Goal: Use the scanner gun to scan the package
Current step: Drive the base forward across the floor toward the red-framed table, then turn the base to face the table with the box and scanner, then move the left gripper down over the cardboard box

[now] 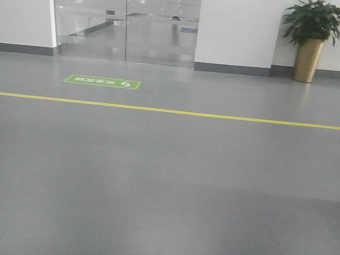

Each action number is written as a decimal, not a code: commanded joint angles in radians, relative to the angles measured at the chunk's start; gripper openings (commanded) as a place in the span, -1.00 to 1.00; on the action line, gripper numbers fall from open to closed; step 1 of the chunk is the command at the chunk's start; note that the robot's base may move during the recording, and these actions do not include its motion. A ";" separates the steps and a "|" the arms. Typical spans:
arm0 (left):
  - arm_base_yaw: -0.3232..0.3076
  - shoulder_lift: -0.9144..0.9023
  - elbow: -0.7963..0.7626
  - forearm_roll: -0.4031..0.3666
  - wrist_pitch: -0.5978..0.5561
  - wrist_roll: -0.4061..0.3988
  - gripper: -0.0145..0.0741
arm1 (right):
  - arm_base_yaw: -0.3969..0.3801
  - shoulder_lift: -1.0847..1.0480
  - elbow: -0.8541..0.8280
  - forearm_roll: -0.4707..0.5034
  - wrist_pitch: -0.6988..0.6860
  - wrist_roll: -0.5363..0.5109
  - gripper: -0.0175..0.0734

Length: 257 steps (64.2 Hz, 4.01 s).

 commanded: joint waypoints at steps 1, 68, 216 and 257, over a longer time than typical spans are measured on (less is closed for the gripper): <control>-0.007 -0.004 -0.003 -0.002 -0.016 -0.007 -0.92 | 0.002 -0.003 -0.001 0.000 -0.021 0.000 -0.95; -0.007 -0.004 -0.003 -0.002 -0.016 -0.007 -0.92 | 0.002 -0.003 -0.001 0.000 -0.021 0.000 -0.95; -0.007 -0.004 -0.003 -0.002 -0.016 -0.007 -0.92 | 0.002 -0.003 -0.001 0.000 -0.021 0.000 -0.95; -0.007 -0.004 -0.003 -0.002 -0.016 -0.007 -0.92 | 0.002 -0.003 -0.001 0.000 -0.021 0.000 -0.95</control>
